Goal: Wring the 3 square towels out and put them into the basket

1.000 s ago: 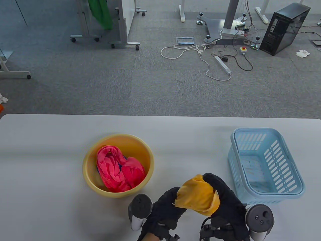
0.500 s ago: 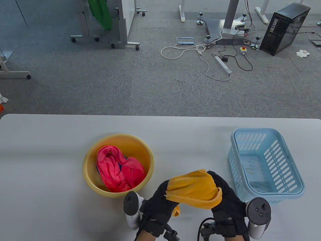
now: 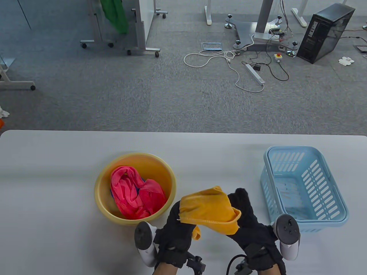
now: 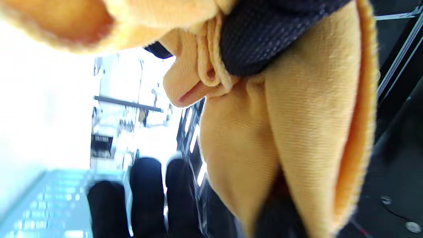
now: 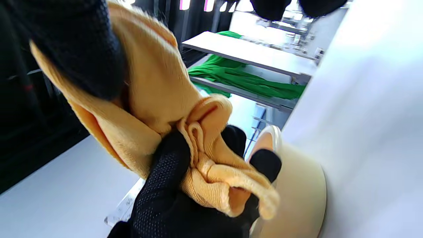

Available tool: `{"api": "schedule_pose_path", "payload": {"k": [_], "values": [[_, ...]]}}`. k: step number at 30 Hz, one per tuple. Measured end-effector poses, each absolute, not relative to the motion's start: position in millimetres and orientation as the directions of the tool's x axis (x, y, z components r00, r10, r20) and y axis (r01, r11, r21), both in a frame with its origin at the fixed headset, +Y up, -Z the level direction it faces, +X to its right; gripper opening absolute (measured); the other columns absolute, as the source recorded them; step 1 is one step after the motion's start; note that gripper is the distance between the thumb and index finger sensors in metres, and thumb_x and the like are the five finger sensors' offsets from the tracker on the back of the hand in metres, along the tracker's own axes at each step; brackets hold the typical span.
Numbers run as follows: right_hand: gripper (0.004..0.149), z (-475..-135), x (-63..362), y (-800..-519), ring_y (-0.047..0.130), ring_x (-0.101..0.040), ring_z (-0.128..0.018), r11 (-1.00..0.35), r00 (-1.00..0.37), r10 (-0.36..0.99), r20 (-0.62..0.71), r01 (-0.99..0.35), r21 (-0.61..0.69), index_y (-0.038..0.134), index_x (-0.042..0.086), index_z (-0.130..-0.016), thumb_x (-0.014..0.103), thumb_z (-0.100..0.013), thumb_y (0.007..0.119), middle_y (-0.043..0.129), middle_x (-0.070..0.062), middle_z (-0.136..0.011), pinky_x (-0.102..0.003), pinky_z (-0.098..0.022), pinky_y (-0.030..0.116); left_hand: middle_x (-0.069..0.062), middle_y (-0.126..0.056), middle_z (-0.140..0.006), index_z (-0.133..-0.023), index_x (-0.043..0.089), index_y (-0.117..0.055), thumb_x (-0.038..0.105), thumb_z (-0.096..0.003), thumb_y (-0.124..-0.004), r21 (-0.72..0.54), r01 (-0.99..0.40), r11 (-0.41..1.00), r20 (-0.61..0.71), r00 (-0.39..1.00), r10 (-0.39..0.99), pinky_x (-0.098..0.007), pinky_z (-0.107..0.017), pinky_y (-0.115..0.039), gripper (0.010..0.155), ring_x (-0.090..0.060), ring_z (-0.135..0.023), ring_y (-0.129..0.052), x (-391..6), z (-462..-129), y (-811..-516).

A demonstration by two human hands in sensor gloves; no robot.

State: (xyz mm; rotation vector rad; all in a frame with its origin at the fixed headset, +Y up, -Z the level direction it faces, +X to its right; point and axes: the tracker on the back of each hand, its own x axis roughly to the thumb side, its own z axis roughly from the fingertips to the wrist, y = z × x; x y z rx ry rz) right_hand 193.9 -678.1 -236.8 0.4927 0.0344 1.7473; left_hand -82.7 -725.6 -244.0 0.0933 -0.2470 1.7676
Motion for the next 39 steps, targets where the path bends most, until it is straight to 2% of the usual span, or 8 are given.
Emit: {"api": "schedule_pose_path", "payload": {"k": [2, 8, 13, 16, 21, 29, 35, 39], "values": [[0.132, -233, 198, -670, 0.004, -0.063, -0.099, -0.249, -0.129, 0.935, 0.330, -0.902, 0.353, -0.014, 0.021, -0.106, 0.052, -0.046, 0.099, -0.013, -0.030, -0.109, -0.079, -0.072, 0.022, -0.007, -0.077, -0.096, -0.104, 0.023, -0.064, 0.031, -0.0538, -0.090, -0.080, -0.988, -0.133, 0.218, -0.148, 0.965, -0.071, -0.068, -0.051, 0.057, -0.038, -0.094, -0.073, -86, -243, -724], [0.130, -225, 183, -657, -0.005, -0.061, -0.096, -0.358, -0.221, 0.877, 0.427, -0.893, 0.273, -0.009, 0.021, -0.109, 0.057, -0.045, 0.098, -0.018, -0.028, -0.107, -0.079, -0.072, 0.017, -0.009, -0.076, -0.097, -0.104, 0.023, -0.067, 0.029, -0.0522, -0.091, -0.060, -0.998, 0.025, 0.263, 0.008, 0.965, -0.072, -0.068, -0.049, 0.057, -0.040, -0.097, -0.070, -84, -242, -721], [0.128, -226, 168, -664, -0.002, -0.062, -0.096, -0.495, -0.387, 0.827, 0.408, -0.845, 0.203, -0.004, 0.018, -0.112, 0.059, -0.045, 0.097, -0.014, -0.029, -0.109, -0.079, -0.071, 0.019, -0.012, -0.067, -0.107, -0.104, 0.022, -0.067, 0.028, -0.0520, -0.091, -0.132, -0.991, 0.002, 0.245, -0.030, 0.969, -0.073, -0.069, -0.046, 0.058, -0.043, -0.103, -0.061, -78, -243, -723], [0.127, -229, 166, -670, 0.006, -0.064, -0.099, -0.517, -0.430, 0.832, 0.350, -0.830, 0.209, -0.003, 0.016, -0.112, 0.058, -0.046, 0.097, -0.004, -0.031, -0.113, -0.081, -0.070, 0.021, -0.012, -0.051, -0.114, -0.104, 0.022, -0.065, 0.030, -0.0525, -0.091, -0.140, -0.990, -0.031, 0.244, -0.064, 0.968, -0.072, -0.069, -0.045, 0.058, -0.044, -0.106, -0.053, -77, -243, -725], [0.121, -233, 157, -680, 0.017, -0.065, -0.102, -0.461, -0.387, 0.878, 0.281, -0.842, 0.281, 0.005, 0.016, -0.114, 0.056, -0.046, 0.097, 0.011, -0.030, -0.118, -0.081, -0.070, 0.026, -0.012, -0.042, -0.117, -0.105, 0.022, -0.063, 0.032, -0.0531, -0.089, -0.166, -0.979, -0.122, 0.213, -0.156, 0.965, -0.072, -0.070, -0.043, 0.059, -0.044, -0.108, -0.046, -79, -245, -727], [0.112, -238, 147, -694, 0.021, -0.065, -0.102, -0.355, -0.287, 0.932, 0.222, -0.845, 0.399, 0.018, 0.011, -0.116, 0.054, -0.048, 0.096, 0.014, -0.033, -0.117, -0.080, -0.070, 0.028, -0.011, -0.044, -0.117, -0.108, 0.024, -0.057, 0.035, -0.0554, -0.087, -0.274, -0.929, -0.250, 0.180, -0.304, 0.935, -0.072, -0.071, -0.043, 0.061, -0.042, -0.109, -0.048, -72, -248, -729], [0.120, -239, 138, -700, 0.019, -0.064, -0.103, -0.327, -0.221, 0.936, 0.275, -0.836, 0.441, 0.010, 0.014, -0.115, 0.052, -0.045, 0.099, 0.009, -0.029, -0.117, -0.080, -0.071, 0.029, -0.012, -0.037, -0.121, -0.112, 0.029, -0.050, 0.039, -0.0574, -0.083, -0.385, -0.861, -0.333, 0.105, -0.400, 0.911, -0.073, -0.071, -0.036, 0.064, -0.045, -0.113, -0.036, -64, -249, -733], [0.126, -239, 132, -702, 0.017, -0.064, -0.103, -0.327, -0.219, 0.937, 0.274, -0.827, 0.456, 0.001, 0.017, -0.111, 0.050, -0.044, 0.101, 0.003, -0.028, -0.116, -0.080, -0.072, 0.029, -0.012, -0.025, -0.123, -0.117, 0.038, -0.033, 0.044, -0.0598, -0.078, -0.479, -0.814, -0.330, 0.064, -0.407, 0.911, -0.074, -0.071, -0.029, 0.073, -0.046, -0.114, -0.020, -56, -249, -733]]}}
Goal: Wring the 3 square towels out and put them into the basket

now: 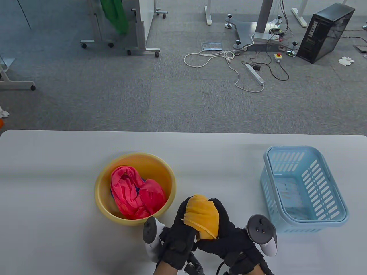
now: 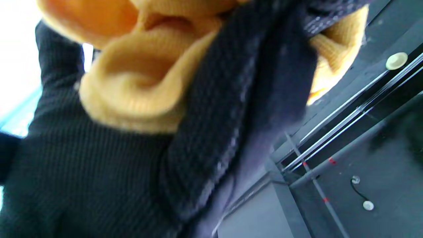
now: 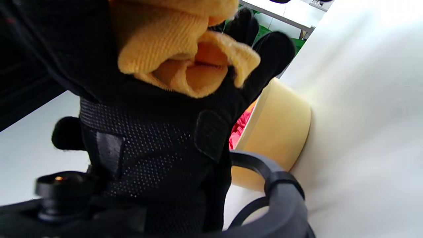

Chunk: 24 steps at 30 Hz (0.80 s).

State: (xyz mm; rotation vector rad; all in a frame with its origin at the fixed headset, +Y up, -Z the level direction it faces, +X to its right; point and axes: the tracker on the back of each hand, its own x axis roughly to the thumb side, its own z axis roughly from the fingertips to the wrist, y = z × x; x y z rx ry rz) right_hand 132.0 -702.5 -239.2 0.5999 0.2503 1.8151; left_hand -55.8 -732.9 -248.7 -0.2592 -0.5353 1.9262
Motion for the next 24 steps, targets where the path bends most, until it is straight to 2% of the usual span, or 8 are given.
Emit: {"api": "schedule_pose_path", "payload": {"k": [7, 10, 12, 15, 16, 19, 21, 24], "values": [[0.127, -239, 133, -702, 0.030, -0.067, -0.102, -0.302, -0.195, 0.943, 0.269, -0.841, 0.450, -0.005, 0.021, -0.108, 0.041, -0.045, 0.103, 0.004, -0.028, -0.116, -0.078, -0.073, 0.035, -0.007, 0.002, -0.120, -0.115, 0.040, -0.008, 0.050, -0.0618, -0.071, -0.620, -0.694, -0.366, -0.015, -0.456, 0.890, -0.072, -0.071, -0.013, 0.083, -0.037, -0.110, 0.009, -42, -245, -734], [0.126, -236, 133, -697, 0.038, -0.067, -0.101, -0.305, -0.200, 0.939, 0.281, -0.861, 0.408, -0.004, 0.022, -0.108, 0.037, -0.045, 0.103, 0.009, -0.028, -0.117, -0.077, -0.073, 0.040, -0.005, 0.007, -0.118, -0.113, 0.040, -0.004, 0.053, -0.0613, -0.069, -0.632, -0.720, -0.287, 0.033, -0.394, 0.918, -0.071, -0.070, -0.010, 0.084, -0.036, -0.107, 0.013, -40, -243, -729], [0.124, -234, 133, -695, 0.050, -0.066, -0.098, -0.332, -0.231, 0.925, 0.301, -0.876, 0.350, 0.000, 0.023, -0.109, 0.035, -0.043, 0.104, 0.018, -0.025, -0.119, -0.073, -0.073, 0.049, -0.003, 0.012, -0.116, -0.111, 0.040, 0.000, 0.055, -0.0615, -0.067, -0.662, -0.699, -0.272, 0.024, -0.382, 0.924, -0.069, -0.069, -0.004, 0.085, -0.031, -0.106, 0.019, -39, -242, -728], [0.121, -233, 136, -693, 0.068, -0.060, -0.092, -0.352, -0.263, 0.917, 0.301, -0.888, 0.295, 0.007, 0.025, -0.111, 0.032, -0.041, 0.106, 0.030, -0.023, -0.118, -0.066, -0.071, 0.063, -0.002, 0.016, -0.114, -0.107, 0.038, 0.006, 0.059, -0.0619, -0.064, -0.686, -0.712, -0.150, 0.075, -0.274, 0.959, -0.068, -0.068, 0.000, 0.085, -0.028, -0.104, 0.022, -42, -243, -727], [0.120, -232, 137, -693, 0.074, -0.056, -0.089, -0.369, -0.282, 0.907, 0.313, -0.890, 0.268, 0.010, 0.025, -0.111, 0.032, -0.040, 0.107, 0.036, -0.022, -0.118, -0.063, -0.069, 0.068, -0.002, 0.017, -0.114, -0.106, 0.038, 0.011, 0.060, -0.0620, -0.062, -0.684, -0.721, -0.114, 0.091, -0.239, 0.967, -0.068, -0.068, 0.000, 0.088, -0.028, -0.104, 0.023, -43, -243, -728], [0.116, -232, 138, -694, 0.093, -0.042, -0.073, -0.401, -0.318, 0.882, 0.349, -0.894, 0.200, 0.016, 0.026, -0.112, 0.032, -0.040, 0.107, 0.052, -0.018, -0.114, -0.048, -0.056, 0.085, -0.003, 0.016, -0.114, -0.108, 0.036, 0.006, 0.061, -0.0609, -0.064, -0.664, -0.743, -0.086, 0.096, -0.198, 0.975, -0.068, -0.067, 0.000, 0.087, -0.029, -0.104, 0.021, -46, -243, -728], [0.110, -231, 137, -694, 0.099, -0.029, -0.059, -0.397, -0.325, 0.874, 0.362, -0.906, 0.146, 0.023, 0.026, -0.113, 0.030, -0.041, 0.106, 0.063, -0.017, -0.107, -0.040, -0.046, 0.089, -0.003, 0.016, -0.114, -0.109, 0.037, 0.006, 0.063, -0.0610, -0.063, -0.680, -0.729, -0.080, 0.077, -0.179, 0.981, -0.069, -0.066, 0.002, 0.087, -0.030, -0.104, 0.023, -48, -243, -729], [0.105, -230, 135, -694, 0.099, -0.025, -0.051, -0.419, -0.356, 0.870, 0.340, -0.898, 0.134, 0.029, 0.023, -0.113, 0.030, -0.041, 0.106, 0.072, -0.017, -0.097, -0.037, -0.040, 0.089, -0.006, 0.011, -0.117, -0.111, 0.037, 0.003, 0.064, -0.0607, -0.064, -0.695, -0.714, -0.083, 0.051, -0.164, 0.985, -0.070, -0.066, 0.001, 0.088, -0.032, -0.105, 0.021, -53, -247, -731]]}}
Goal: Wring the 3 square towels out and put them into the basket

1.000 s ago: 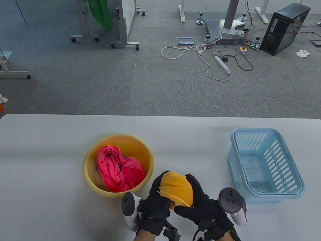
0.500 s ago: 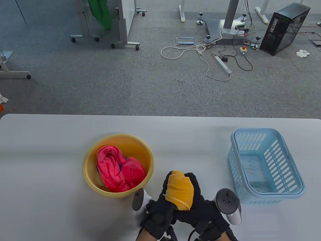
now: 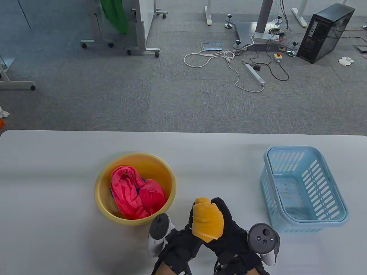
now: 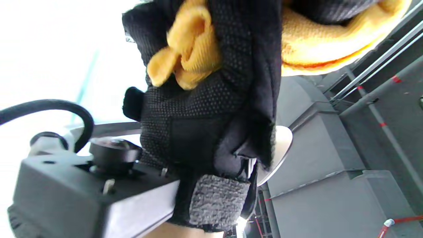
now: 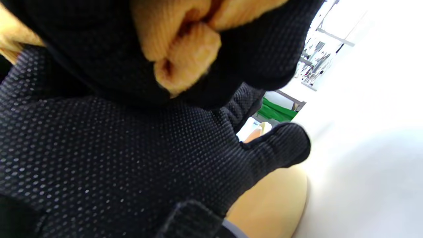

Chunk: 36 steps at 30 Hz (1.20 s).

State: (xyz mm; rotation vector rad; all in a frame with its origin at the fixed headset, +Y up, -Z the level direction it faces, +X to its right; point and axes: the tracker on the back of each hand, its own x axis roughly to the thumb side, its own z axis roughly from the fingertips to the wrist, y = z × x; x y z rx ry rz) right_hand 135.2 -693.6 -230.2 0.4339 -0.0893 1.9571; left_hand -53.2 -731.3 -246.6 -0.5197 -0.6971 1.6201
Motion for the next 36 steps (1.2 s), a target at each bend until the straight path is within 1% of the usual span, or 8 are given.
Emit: {"api": "schedule_pose_path", "payload": {"k": [6, 13, 17, 19, 20, 23, 29, 36], "values": [[0.093, -230, 138, -690, 0.099, -0.020, -0.037, -0.452, -0.400, 0.858, 0.321, -0.886, 0.105, 0.041, 0.014, -0.108, 0.031, -0.043, 0.105, 0.080, -0.019, -0.084, -0.033, -0.030, 0.089, -0.010, 0.006, -0.119, -0.115, 0.033, -0.007, 0.062, -0.0612, -0.066, -0.680, -0.720, -0.140, -0.001, -0.190, 0.982, -0.073, -0.066, -0.006, 0.085, -0.038, -0.107, 0.014, -55, -247, -735], [0.089, -230, 155, -685, 0.099, -0.020, -0.037, -0.496, -0.476, 0.837, 0.269, -0.868, 0.007, 0.046, 0.014, -0.107, 0.031, -0.043, 0.106, 0.082, -0.018, -0.082, -0.033, -0.030, 0.090, -0.015, -0.003, -0.120, -0.119, 0.024, -0.020, 0.054, -0.0624, -0.073, -0.667, -0.733, -0.131, -0.027, -0.152, 0.988, -0.075, -0.068, -0.015, 0.083, -0.043, -0.109, 0.004, -58, -249, -730], [0.091, -228, 165, -684, 0.100, -0.020, -0.038, -0.509, -0.519, 0.833, 0.192, -0.855, -0.103, 0.044, 0.014, -0.108, 0.032, -0.043, 0.106, 0.082, -0.019, -0.082, -0.033, -0.031, 0.090, -0.018, -0.005, -0.119, -0.115, 0.029, -0.006, 0.055, -0.0622, -0.073, -0.616, -0.770, -0.165, -0.078, -0.149, 0.986, -0.077, -0.068, -0.022, 0.089, -0.049, -0.110, -0.006, -65, -249, -730], [0.090, -226, 170, -683, 0.099, -0.021, -0.039, -0.518, -0.540, 0.824, 0.169, -0.840, -0.161, 0.045, 0.013, -0.107, 0.032, -0.044, 0.105, 0.081, -0.020, -0.082, -0.034, -0.031, 0.089, -0.021, -0.004, -0.118, -0.114, 0.029, -0.002, 0.059, -0.0639, -0.068, -0.595, -0.769, -0.234, -0.111, -0.210, 0.971, -0.076, -0.069, -0.027, 0.088, -0.050, -0.110, -0.009, -73, -250, -731], [0.090, -224, 169, -680, 0.099, -0.022, -0.039, -0.548, -0.581, 0.795, 0.175, -0.812, -0.201, 0.045, 0.013, -0.107, 0.031, -0.044, 0.106, 0.081, -0.020, -0.082, -0.035, -0.032, 0.089, -0.021, -0.005, -0.118, -0.113, 0.029, -0.001, 0.062, -0.0642, -0.066, -0.569, -0.777, -0.268, -0.122, -0.243, 0.962, -0.075, -0.069, -0.029, 0.088, -0.050, -0.110, -0.010, -75, -250, -731], [0.090, -217, 160, -669, 0.100, -0.020, -0.040, -0.733, -0.802, 0.554, 0.224, -0.597, -0.326, 0.045, 0.015, -0.108, 0.034, -0.044, 0.105, 0.081, -0.018, -0.083, -0.033, -0.033, 0.090, -0.022, -0.010, -0.118, -0.113, 0.028, -0.002, 0.064, -0.0633, -0.066, -0.473, -0.818, -0.328, -0.136, -0.300, 0.944, -0.073, -0.069, -0.040, 0.089, -0.052, -0.110, -0.023, -82, -250, -732], [0.088, -208, 138, -664, 0.099, -0.024, -0.043, -0.801, -0.901, 0.347, 0.262, -0.430, -0.416, 0.047, 0.021, -0.108, 0.030, -0.043, 0.106, 0.082, -0.018, -0.085, -0.037, -0.036, 0.089, -0.026, -0.005, -0.115, -0.111, 0.025, 0.003, 0.068, -0.0635, -0.065, -0.544, -0.719, -0.433, -0.243, -0.359, 0.901, -0.073, -0.066, -0.049, 0.093, -0.054, -0.109, -0.028, -78, -249, -734], [0.087, -202, 109, -673, 0.096, -0.027, -0.053, -0.836, -0.957, 0.121, 0.265, -0.243, -0.492, 0.044, 0.029, -0.109, 0.025, -0.045, 0.103, 0.076, -0.017, -0.091, -0.041, -0.045, 0.086, -0.024, -0.002, -0.114, -0.109, 0.023, 0.005, 0.065, -0.0646, -0.064, -0.434, -0.686, -0.585, -0.396, -0.438, 0.807, -0.075, -0.065, -0.046, 0.093, -0.053, -0.109, -0.022, -79, -245, -737]]}}
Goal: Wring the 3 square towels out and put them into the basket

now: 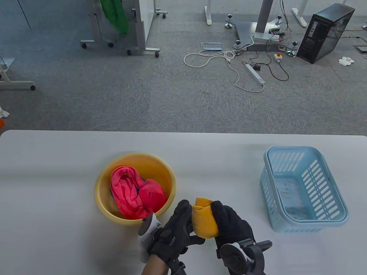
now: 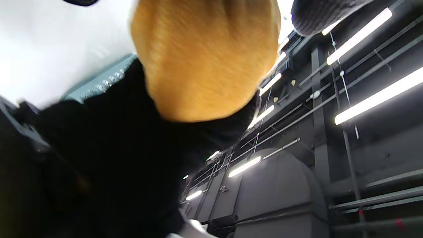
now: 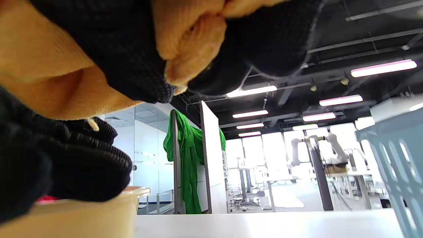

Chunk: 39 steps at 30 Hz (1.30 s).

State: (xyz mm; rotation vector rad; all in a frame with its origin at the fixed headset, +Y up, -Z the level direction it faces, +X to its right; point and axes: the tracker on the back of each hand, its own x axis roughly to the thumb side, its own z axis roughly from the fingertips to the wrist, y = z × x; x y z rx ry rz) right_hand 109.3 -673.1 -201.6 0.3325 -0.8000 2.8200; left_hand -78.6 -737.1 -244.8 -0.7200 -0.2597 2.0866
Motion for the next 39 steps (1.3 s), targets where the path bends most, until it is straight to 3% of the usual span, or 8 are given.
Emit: {"api": "schedule_pose_path", "payload": {"k": [7, 11, 13, 18, 25, 34, 39], "values": [[0.085, -193, 84, -683, 0.094, -0.029, -0.056, -0.823, -0.935, 0.037, 0.352, -0.228, -0.521, 0.046, 0.034, -0.107, 0.023, -0.045, 0.102, 0.074, -0.016, -0.092, -0.043, -0.048, 0.084, -0.020, 0.004, -0.113, -0.109, 0.027, 0.009, 0.073, -0.0622, -0.068, -0.432, -0.598, -0.675, -0.408, -0.538, 0.737, -0.077, -0.066, -0.041, 0.101, -0.052, -0.107, -0.010, -79, -248, -741], [0.084, -190, 81, -681, 0.094, -0.029, -0.056, -0.814, -0.928, 0.035, 0.370, -0.242, -0.528, 0.046, 0.034, -0.107, 0.022, -0.045, 0.102, 0.073, -0.017, -0.093, -0.044, -0.049, 0.084, -0.020, -0.011, -0.118, -0.116, 0.027, -0.006, 0.071, -0.0598, -0.076, -0.417, -0.623, -0.662, -0.386, -0.538, 0.749, -0.075, -0.067, -0.044, 0.100, -0.050, -0.108, -0.020, -81, -251, -741], [0.085, -190, 82, -680, 0.094, -0.029, -0.057, -0.811, -0.923, 0.048, 0.382, -0.259, -0.524, 0.046, 0.034, -0.107, 0.022, -0.045, 0.102, 0.072, -0.017, -0.093, -0.044, -0.050, 0.083, -0.016, -0.027, -0.119, -0.118, 0.026, -0.026, 0.066, -0.0601, -0.080, -0.392, -0.654, -0.647, -0.354, -0.541, 0.763, -0.074, -0.068, -0.046, 0.089, -0.048, -0.109, -0.027, -81, -252, -741], [0.085, -193, 83, -682, 0.095, -0.027, -0.056, -0.820, -0.913, 0.085, 0.399, -0.292, -0.492, 0.045, 0.034, -0.107, 0.026, -0.044, 0.102, 0.073, -0.016, -0.093, -0.042, -0.049, 0.085, -0.010, -0.058, -0.110, -0.109, 0.025, -0.058, 0.048, -0.0614, -0.082, -0.243, -0.759, -0.605, -0.317, -0.527, 0.789, -0.067, -0.069, -0.056, 0.058, -0.041, -0.103, -0.055, -82, -249, -745], [0.090, -204, 92, -688, 0.099, -0.022, -0.043, -0.850, -0.883, 0.274, 0.381, -0.408, -0.335, 0.044, 0.026, -0.110, 0.033, -0.043, 0.103, 0.080, -0.017, -0.086, -0.037, -0.038, 0.089, -0.009, -0.063, -0.105, -0.104, 0.025, -0.064, 0.037, -0.0627, -0.075, -0.198, -0.829, -0.522, -0.244, -0.474, 0.846, -0.066, -0.072, -0.052, 0.044, -0.041, -0.099, -0.058, -82, -248, -742], [0.092, -216, 106, -693, 0.101, -0.019, -0.034, -0.777, -0.771, 0.543, 0.333, -0.612, -0.149, 0.048, 0.015, -0.110, 0.035, -0.040, 0.106, 0.088, -0.018, -0.076, -0.035, -0.031, 0.092, -0.009, -0.070, -0.100, -0.102, 0.023, -0.067, 0.030, -0.0603, -0.073, -0.158, -0.943, -0.294, -0.006, -0.297, 0.955, -0.067, -0.072, -0.050, 0.042, -0.042, -0.095, -0.065, -80, -244, -724], [0.091, -221, 109, -696, 0.102, -0.019, -0.032, -0.706, -0.685, 0.670, 0.287, -0.707, -0.036, 0.052, 0.010, -0.108, 0.034, -0.039, 0.107, 0.090, -0.018, -0.073, -0.035, -0.029, 0.092, -0.007, -0.071, -0.098, -0.102, 0.023, -0.067, 0.027, -0.0600, -0.070, -0.162, -0.957, -0.240, 0.071, -0.254, 0.965, -0.068, -0.072, -0.049, 0.042, -0.041, -0.095, -0.066, -80, -243, -719]]}}
